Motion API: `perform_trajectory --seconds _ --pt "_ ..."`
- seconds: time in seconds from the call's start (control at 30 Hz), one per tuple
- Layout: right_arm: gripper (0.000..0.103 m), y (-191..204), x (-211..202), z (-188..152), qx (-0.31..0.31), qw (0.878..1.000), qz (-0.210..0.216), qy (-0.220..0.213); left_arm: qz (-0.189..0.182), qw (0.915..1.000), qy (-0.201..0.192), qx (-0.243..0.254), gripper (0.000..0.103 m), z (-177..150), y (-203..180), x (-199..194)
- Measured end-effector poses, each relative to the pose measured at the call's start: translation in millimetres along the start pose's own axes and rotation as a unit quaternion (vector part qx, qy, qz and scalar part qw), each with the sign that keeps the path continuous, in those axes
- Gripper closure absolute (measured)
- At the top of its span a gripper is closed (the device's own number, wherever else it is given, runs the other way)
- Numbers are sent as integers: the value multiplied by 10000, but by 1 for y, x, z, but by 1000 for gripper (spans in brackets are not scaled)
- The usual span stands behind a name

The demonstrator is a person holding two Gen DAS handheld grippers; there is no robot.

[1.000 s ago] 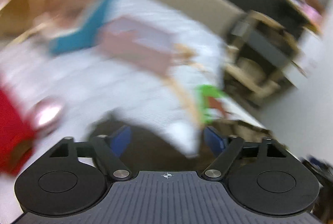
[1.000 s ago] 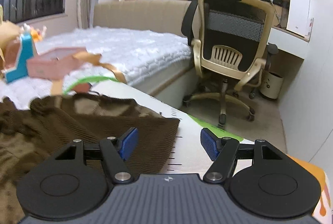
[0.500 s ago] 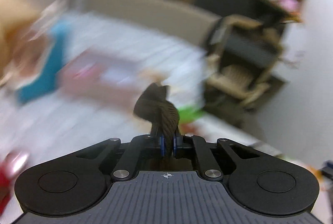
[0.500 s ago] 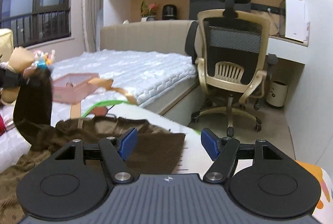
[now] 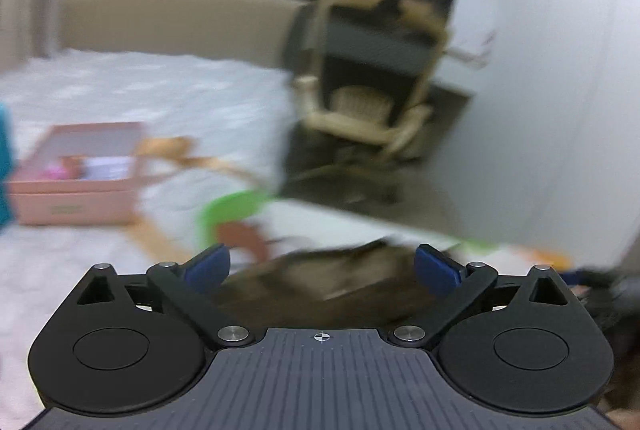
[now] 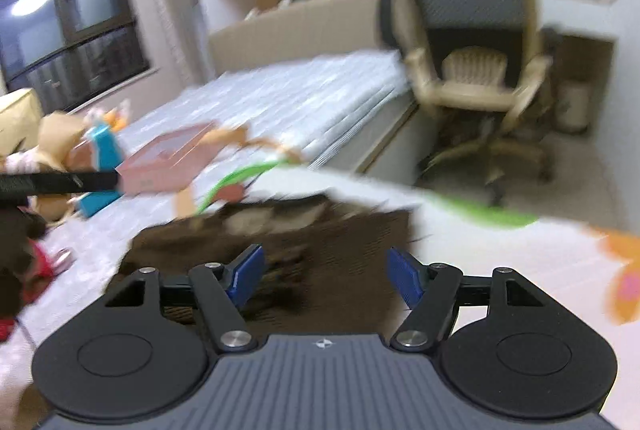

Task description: Fold clothes

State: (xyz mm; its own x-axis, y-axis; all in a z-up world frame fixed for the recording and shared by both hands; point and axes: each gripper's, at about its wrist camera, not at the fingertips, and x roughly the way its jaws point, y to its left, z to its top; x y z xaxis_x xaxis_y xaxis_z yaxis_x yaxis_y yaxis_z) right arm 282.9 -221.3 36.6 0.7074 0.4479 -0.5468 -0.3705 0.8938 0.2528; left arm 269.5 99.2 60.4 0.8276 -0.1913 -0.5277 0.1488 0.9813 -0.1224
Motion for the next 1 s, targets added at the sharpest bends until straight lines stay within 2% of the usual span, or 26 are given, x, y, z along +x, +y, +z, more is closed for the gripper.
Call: perform_trajectory --seconds 0.1,0.17,0.2,0.23,0.3,0.33,0.4,0.47,0.5,0.53,0.57,0.63,0.7,0.73,0.87,0.9,1.0 --pt "37 18 45 -5 42 9994 77 322 -40 9998 61 167 1 -19 21 -3" --pt "51 28 75 -9 39 9990 32 437 -236 9996 105 93 1 -25 29 -6" --pt "64 31 88 -12 23 9986 19 529 -352 9993 131 60 1 -26 32 -7" --pt "71 34 100 -15 4 9981 5 617 -470 9988 153 41 1 -26 31 -7" --pt "82 41 95 -12 -242 9989 -75 386 -717 9973 142 57 1 -27 31 -13" --pt "83 42 87 -8 -366 9991 -92 206 -851 9963 122 61 1 -27 32 -15" --pt "83 41 68 4 -668 9971 -299 -222 -1170 9931 96 54 0 -27 29 -22" --pt "83 38 50 12 -1170 9872 -895 -613 -1492 9887 135 24 0 -28 21 -20" --pt "82 33 47 13 -1330 9824 -1152 -621 -1574 9873 206 -12 0 -29 18 -12" --pt "76 28 48 13 -1357 9812 -1269 -515 -1633 9861 292 -55 0 -30 14 -3" --pt "76 20 54 11 -1314 9833 -1248 -188 -1661 9850 450 -96 0 -33 11 9" --pt "65 5 66 0 -1064 9878 -1083 333 -1695 9821 808 -178 0 -41 4 34" --pt "58 -1 66 -9 -989 9869 -1217 368 -1430 9819 1229 -187 0 -50 2 58" --pt "55 0 60 -8 -1002 9874 -1198 250 -1229 9824 1394 -177 0 -55 3 67" --pt "54 2 38 -6 -1053 9879 -1118 -219 -891 9868 1350 41 0 -57 8 66" --pt "52 2 40 -5 -1078 9882 -1066 -207 -774 9880 1335 69 0 -57 8 65" --pt "50 -6 72 -13 -989 9874 -1118 531 -569 9896 1321 48 0 -57 12 54"
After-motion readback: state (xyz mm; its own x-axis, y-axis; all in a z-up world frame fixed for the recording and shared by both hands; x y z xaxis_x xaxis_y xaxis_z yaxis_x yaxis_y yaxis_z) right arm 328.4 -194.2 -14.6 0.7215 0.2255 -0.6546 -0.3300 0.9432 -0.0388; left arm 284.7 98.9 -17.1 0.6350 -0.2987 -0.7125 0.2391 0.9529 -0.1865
